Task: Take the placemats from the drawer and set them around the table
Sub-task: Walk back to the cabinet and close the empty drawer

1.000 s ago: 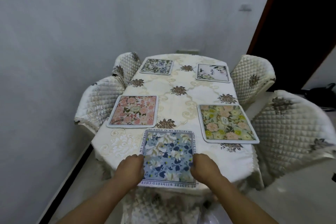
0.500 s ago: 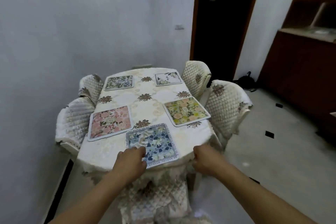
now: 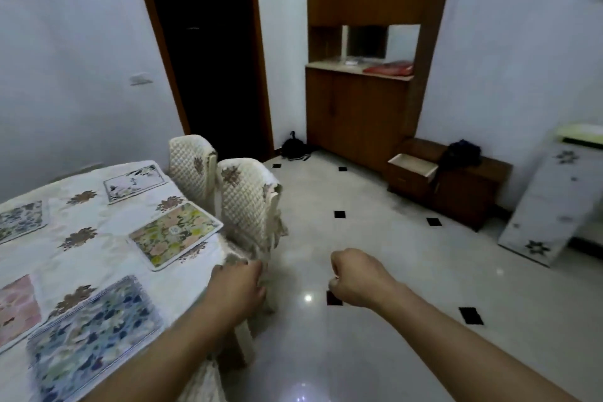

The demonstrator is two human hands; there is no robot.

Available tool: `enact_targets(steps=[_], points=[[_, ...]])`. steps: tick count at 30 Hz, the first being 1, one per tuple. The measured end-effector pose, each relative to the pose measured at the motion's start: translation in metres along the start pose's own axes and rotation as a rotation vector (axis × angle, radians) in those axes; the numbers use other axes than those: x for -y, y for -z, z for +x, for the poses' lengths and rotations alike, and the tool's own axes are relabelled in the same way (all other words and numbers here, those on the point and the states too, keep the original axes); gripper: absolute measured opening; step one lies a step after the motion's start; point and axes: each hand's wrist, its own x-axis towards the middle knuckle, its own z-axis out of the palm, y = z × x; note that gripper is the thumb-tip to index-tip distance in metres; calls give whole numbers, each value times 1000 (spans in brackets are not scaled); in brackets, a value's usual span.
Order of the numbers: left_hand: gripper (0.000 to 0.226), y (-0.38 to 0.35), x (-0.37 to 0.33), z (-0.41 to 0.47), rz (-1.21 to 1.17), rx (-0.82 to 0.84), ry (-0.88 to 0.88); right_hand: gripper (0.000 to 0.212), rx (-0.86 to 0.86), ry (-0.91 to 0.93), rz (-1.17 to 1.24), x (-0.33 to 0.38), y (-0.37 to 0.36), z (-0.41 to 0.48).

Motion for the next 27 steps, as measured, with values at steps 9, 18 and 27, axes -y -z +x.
enact_targets(steps=[9,18,27], points=[[27,-37,-225,149,57,43,-135,8,-105,-253,-125,-247,78,-15],[33,-66,-313,288,124,58,-283,9,-78,-351,-170,-364,96,56],[33,-80,-353,496,48,93,-404,27,-81,-459,-184,-453,142,201]])
